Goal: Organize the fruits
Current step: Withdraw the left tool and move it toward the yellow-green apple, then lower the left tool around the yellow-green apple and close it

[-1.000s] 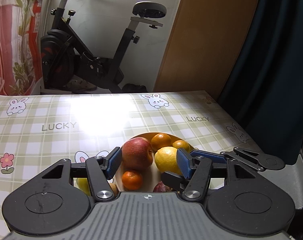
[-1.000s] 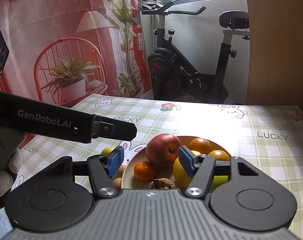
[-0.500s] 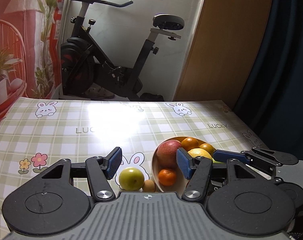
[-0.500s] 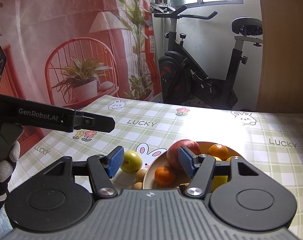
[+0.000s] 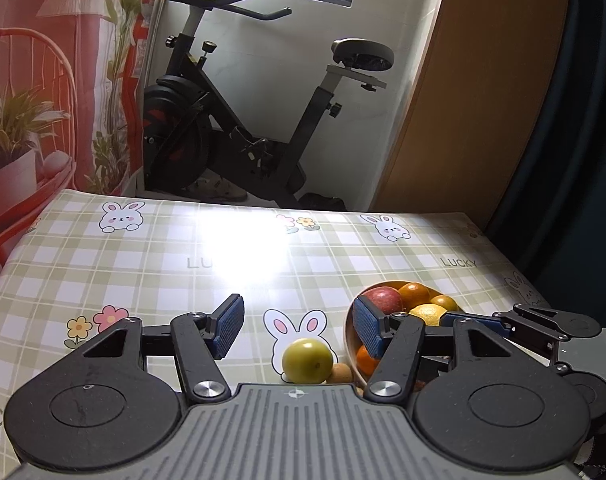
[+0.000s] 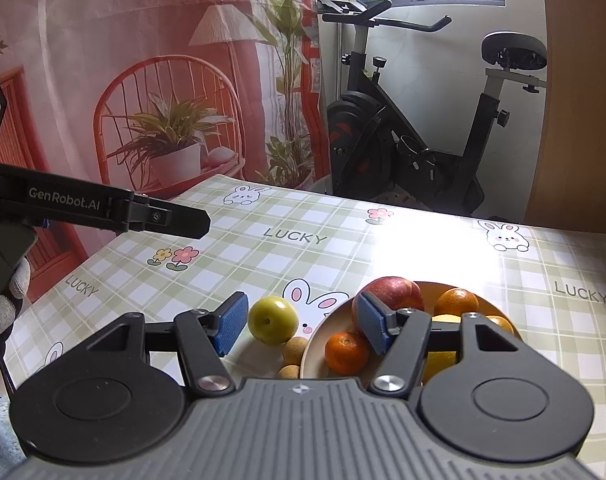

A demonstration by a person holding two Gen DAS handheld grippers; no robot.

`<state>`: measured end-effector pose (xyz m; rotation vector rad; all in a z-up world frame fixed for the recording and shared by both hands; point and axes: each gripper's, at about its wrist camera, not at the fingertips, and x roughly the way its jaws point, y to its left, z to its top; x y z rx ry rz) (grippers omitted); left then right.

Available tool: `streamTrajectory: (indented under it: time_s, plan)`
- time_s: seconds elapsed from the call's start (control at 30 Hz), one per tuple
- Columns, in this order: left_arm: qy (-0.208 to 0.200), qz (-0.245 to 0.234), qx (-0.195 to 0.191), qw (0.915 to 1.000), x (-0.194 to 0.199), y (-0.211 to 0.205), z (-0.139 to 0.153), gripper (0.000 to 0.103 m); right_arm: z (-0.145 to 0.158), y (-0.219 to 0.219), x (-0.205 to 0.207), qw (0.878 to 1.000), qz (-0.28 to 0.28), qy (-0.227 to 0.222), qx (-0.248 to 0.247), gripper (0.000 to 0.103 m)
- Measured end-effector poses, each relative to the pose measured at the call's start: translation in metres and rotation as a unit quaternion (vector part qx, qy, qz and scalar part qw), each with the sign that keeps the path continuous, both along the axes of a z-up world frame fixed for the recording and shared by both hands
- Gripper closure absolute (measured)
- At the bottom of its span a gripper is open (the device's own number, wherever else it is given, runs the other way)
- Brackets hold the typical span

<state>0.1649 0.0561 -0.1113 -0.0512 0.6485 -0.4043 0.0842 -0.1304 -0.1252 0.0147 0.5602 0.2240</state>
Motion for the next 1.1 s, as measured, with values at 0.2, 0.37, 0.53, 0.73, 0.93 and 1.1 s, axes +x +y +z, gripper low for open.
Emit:
streamTrajectory:
  time_s: [0.2,0.37,0.53,0.73,0.93,1.1]
  plan:
    - [0.004,0.002,-0.011,0.9999,0.001,0.012,-0.008,0.041,-0.015,0.01,0.004,1.0,0.014,0.018,-0.019,0.039]
    - [0.019,0.001,-0.02,0.9996,0.004,0.02,-0.02,0.041,-0.026,0.024,0.009,0.998,0.041,0.032,-0.038,0.041]
    - [0.036,0.001,-0.028,0.999,0.012,0.027,-0.032,0.042,-0.036,0.038,0.017,0.995,0.068,0.036,-0.062,0.045]
    - [0.048,0.007,-0.041,0.998,0.023,0.031,-0.041,0.042,-0.045,0.044,0.047,0.994,0.07,0.045,-0.064,0.044]
    - [0.068,0.008,-0.055,0.9962,0.033,0.03,-0.052,0.042,-0.061,0.052,0.079,0.994,0.049,0.079,-0.066,0.043]
    - [0.085,-0.015,-0.055,0.9947,0.04,0.022,-0.062,0.042,-0.071,0.055,0.085,0.992,0.051,0.093,-0.063,0.045]
